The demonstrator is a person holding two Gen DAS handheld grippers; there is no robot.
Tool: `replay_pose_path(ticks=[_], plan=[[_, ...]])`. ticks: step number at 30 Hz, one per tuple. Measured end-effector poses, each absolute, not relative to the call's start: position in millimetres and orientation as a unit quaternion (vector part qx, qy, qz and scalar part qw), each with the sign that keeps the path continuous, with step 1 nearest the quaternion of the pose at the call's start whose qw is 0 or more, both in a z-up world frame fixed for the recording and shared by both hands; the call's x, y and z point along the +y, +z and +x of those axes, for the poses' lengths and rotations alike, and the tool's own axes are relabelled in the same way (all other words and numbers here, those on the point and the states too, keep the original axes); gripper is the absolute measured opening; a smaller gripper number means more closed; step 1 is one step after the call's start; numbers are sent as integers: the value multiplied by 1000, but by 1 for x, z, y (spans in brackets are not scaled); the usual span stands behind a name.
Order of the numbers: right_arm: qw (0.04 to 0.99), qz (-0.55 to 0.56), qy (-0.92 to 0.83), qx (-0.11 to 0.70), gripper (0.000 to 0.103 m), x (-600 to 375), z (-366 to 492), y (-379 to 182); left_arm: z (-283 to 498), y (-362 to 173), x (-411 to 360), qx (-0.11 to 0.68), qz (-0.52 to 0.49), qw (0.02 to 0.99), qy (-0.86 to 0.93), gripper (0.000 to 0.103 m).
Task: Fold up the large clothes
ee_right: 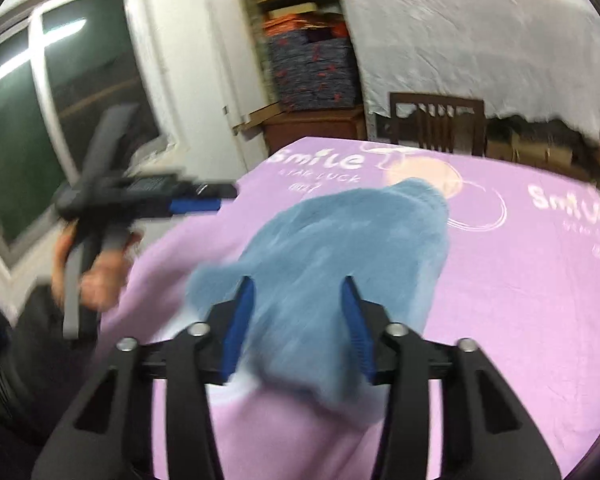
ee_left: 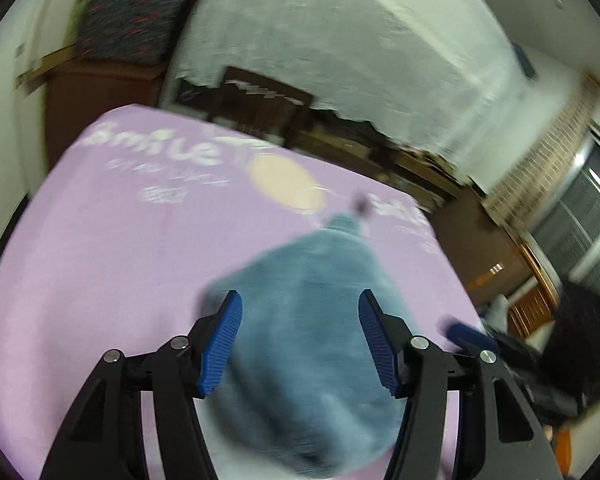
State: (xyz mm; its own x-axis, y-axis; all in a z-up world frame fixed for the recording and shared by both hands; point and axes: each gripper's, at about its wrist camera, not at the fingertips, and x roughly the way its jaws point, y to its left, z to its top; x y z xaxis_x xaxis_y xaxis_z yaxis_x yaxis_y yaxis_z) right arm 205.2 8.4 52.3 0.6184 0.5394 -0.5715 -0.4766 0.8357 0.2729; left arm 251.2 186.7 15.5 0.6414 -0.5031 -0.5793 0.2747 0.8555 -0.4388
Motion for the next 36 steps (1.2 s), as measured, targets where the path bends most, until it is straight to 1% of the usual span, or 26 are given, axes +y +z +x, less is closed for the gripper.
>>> replay_pose_path(ticks=[4, 6, 8, 10, 11, 14, 18, 21, 27, 29, 31, 33, 35, 36], plan=[[881, 119, 285, 359, 36, -1, 256, 49, 262, -5, 158, 392, -145, 879, -228, 60], [861, 159, 295, 384, 36, -4, 276, 35, 267, -26, 153, 420, -144, 868, -223, 60], [850, 176, 296, 398, 35, -4, 275, 20, 268, -44, 154, 437, -141, 861, -218, 60], [844, 180, 302, 406, 30, -4, 275, 8, 265, -51, 154, 435, -133, 864, -218, 61], [842, 181, 303, 408, 26, -4, 274, 2, 262, -53, 155, 432, -131, 865, -220, 61], [831, 189, 311, 421, 24, -7, 282, -16, 263, -63, 158, 431, -135, 864, -223, 62], [827, 198, 318, 419, 15, -13, 287, -30, 258, -66, 155, 420, -123, 872, -219, 62], [826, 199, 320, 419, 12, -16, 287, -36, 258, -67, 151, 414, -113, 878, -212, 62], [823, 209, 313, 425, 13, -19, 283, -34, 252, -63, 153, 425, -123, 873, -205, 62], [819, 221, 312, 428, 13, -25, 278, -28, 247, -57, 160, 427, -134, 871, -203, 61], [822, 225, 311, 420, 16, -34, 267, -17, 242, -53, 171, 429, -157, 865, -207, 61], [825, 225, 315, 413, 28, -38, 258, -10, 236, -53, 180, 433, -175, 861, -200, 61], [830, 212, 315, 409, 32, -39, 244, -5, 231, -57, 184, 440, -182, 857, -198, 61], [834, 202, 311, 408, 32, -38, 237, -5, 229, -61, 185, 446, -184, 853, -199, 61]])
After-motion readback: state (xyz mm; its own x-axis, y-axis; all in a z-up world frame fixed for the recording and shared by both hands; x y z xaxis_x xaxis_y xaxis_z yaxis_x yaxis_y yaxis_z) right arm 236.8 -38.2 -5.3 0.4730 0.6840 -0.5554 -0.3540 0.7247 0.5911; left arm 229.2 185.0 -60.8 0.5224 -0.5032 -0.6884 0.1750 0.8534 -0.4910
